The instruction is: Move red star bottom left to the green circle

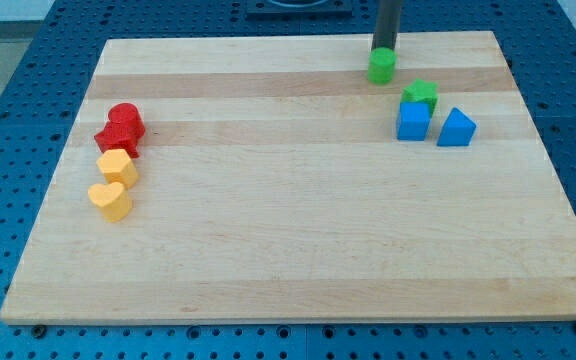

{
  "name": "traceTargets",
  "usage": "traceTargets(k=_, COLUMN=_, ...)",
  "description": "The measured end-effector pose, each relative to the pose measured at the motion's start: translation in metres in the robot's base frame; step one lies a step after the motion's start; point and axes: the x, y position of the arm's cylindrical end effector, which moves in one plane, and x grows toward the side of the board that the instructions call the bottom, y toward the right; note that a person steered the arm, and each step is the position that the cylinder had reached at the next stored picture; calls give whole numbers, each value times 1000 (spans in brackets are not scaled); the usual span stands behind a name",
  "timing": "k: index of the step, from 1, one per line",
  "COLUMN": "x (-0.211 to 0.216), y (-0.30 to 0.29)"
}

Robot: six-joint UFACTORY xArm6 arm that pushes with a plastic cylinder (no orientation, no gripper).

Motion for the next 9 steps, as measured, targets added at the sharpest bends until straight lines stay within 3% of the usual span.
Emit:
traceTargets(k=1, x=47, y=-28)
traceTargets(k=2, x=13, y=-45)
traceTargets(k=4, x=-8, y=-312)
traceTargets(k=5, x=46, y=-407)
traceTargets(k=6, x=110, y=-391)
traceTargets(k=8, x=177, y=-266)
traceTargets(k=9, x=222, y=-259)
